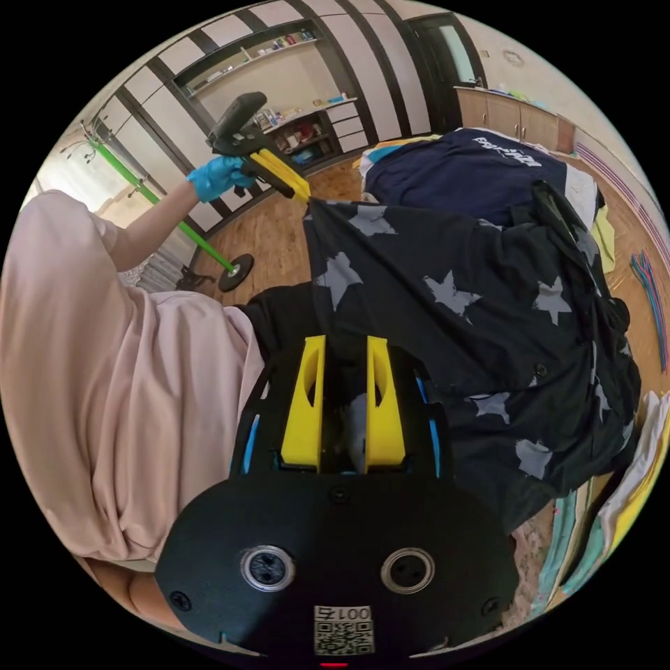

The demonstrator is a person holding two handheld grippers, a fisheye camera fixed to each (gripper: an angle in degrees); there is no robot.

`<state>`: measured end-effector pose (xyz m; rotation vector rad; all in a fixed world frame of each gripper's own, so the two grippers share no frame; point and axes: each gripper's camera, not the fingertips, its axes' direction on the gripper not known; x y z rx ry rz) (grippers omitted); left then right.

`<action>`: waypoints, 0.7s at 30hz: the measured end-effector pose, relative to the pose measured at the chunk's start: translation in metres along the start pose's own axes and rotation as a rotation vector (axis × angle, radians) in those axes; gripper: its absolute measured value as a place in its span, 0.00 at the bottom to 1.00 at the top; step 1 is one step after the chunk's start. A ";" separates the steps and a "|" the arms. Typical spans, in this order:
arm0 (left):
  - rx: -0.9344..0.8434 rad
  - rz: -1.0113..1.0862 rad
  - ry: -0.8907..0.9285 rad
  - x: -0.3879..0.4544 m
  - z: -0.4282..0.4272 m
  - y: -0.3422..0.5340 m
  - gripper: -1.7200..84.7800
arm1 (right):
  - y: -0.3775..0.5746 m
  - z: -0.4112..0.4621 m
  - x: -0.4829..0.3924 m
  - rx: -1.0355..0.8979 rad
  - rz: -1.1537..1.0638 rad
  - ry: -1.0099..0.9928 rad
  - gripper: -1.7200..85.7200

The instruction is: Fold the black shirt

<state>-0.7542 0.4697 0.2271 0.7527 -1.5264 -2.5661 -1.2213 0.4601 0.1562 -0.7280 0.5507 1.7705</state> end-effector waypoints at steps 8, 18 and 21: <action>0.025 -0.029 -0.094 0.007 -0.015 0.000 0.00 | -0.001 0.000 -0.010 -0.041 -0.019 0.038 0.04; -0.053 0.003 -0.057 0.004 -0.007 -0.007 0.00 | 0.022 -0.094 -0.035 0.284 0.035 0.241 0.03; -0.055 0.002 -0.045 0.001 -0.003 -0.011 0.00 | 0.022 -0.077 -0.034 0.214 0.040 0.215 0.04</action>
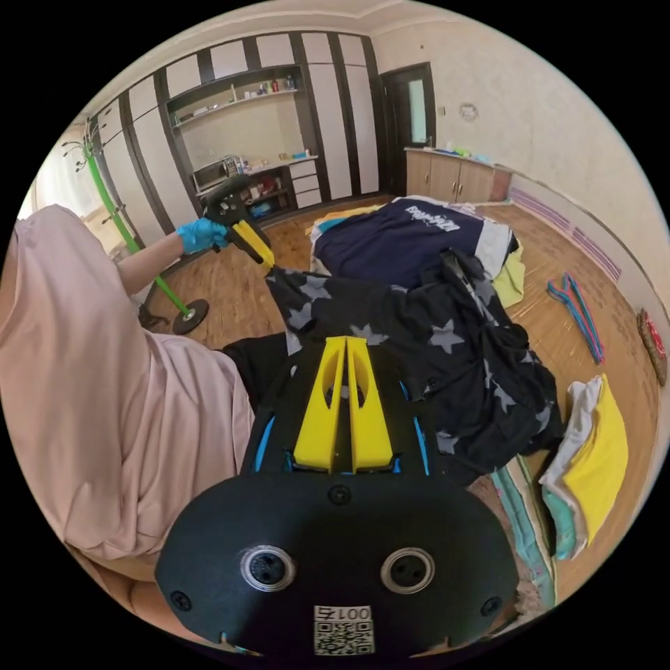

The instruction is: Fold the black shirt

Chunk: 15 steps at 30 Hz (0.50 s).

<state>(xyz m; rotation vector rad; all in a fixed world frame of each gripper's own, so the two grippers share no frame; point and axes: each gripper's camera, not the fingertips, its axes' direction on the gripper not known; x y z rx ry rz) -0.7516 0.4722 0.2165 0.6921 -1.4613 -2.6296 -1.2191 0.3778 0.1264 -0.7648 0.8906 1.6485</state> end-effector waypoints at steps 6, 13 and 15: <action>-0.020 -0.011 0.000 -0.005 0.010 -0.004 0.00 | 0.003 0.070 -0.017 -0.141 0.005 -0.158 0.10; 0.004 -0.024 0.009 -0.013 0.011 -0.010 0.00 | -0.023 0.108 -0.030 -0.245 -0.035 -0.053 0.06; 0.008 -0.024 0.011 -0.014 0.011 -0.011 0.00 | -0.027 0.108 -0.025 -0.272 -0.049 -0.059 0.05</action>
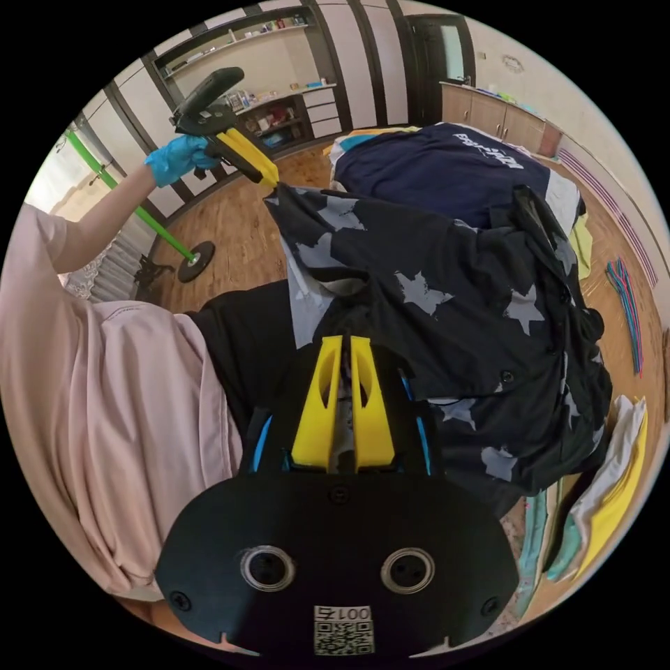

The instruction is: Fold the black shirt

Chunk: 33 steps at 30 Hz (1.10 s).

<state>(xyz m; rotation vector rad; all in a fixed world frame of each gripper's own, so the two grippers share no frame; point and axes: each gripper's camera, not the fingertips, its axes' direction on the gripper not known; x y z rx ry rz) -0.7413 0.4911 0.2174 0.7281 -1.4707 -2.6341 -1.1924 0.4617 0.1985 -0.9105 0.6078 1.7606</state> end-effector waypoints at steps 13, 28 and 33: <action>-0.037 0.072 0.063 0.001 0.015 -0.029 0.00 | 0.036 -0.108 0.028 0.119 -0.106 0.007 0.03; -0.066 0.082 0.182 0.000 0.072 -0.057 0.02 | 0.017 -0.036 0.022 -0.044 -0.117 -0.182 0.09; -0.114 0.110 0.161 0.008 0.096 -0.074 0.09 | 0.002 -0.023 0.010 -0.064 -0.137 -0.136 0.10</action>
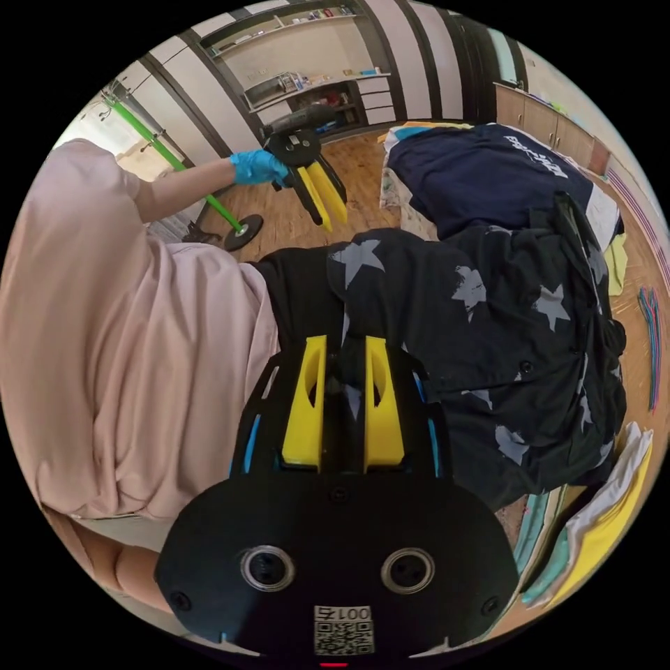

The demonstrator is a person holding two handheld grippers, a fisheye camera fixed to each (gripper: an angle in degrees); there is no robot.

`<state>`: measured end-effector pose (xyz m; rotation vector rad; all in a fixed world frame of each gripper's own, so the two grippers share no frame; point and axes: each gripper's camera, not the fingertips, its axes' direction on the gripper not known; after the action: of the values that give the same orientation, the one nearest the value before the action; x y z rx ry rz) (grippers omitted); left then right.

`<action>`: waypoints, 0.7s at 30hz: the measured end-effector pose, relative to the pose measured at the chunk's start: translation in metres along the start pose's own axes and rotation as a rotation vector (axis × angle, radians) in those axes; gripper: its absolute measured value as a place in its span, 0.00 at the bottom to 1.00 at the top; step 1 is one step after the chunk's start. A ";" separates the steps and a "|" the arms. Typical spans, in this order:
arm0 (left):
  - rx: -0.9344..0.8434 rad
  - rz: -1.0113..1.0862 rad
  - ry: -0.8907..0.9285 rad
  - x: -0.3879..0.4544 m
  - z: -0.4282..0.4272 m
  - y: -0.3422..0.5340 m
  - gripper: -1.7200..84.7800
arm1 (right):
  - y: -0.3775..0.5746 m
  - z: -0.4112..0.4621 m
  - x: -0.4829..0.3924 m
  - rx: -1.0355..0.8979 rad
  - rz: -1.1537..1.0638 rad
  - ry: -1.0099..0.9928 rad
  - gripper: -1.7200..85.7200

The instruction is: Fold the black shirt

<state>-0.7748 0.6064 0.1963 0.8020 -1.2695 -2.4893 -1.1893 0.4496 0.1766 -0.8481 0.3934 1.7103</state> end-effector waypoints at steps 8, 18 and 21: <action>0.043 -0.043 -0.054 -0.006 0.031 -0.010 0.12 | -0.012 0.019 0.016 -0.066 0.039 0.015 0.07; 0.144 -0.120 -0.147 0.005 0.054 -0.028 0.05 | -0.015 0.013 0.026 -0.095 0.058 0.021 0.03; 0.196 -0.177 -0.183 0.007 0.051 -0.026 0.02 | -0.006 0.002 0.033 -0.045 0.097 0.008 0.03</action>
<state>-0.8084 0.6532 0.1976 0.7757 -1.5888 -2.6590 -1.1877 0.4756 0.1552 -0.8811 0.4089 1.8111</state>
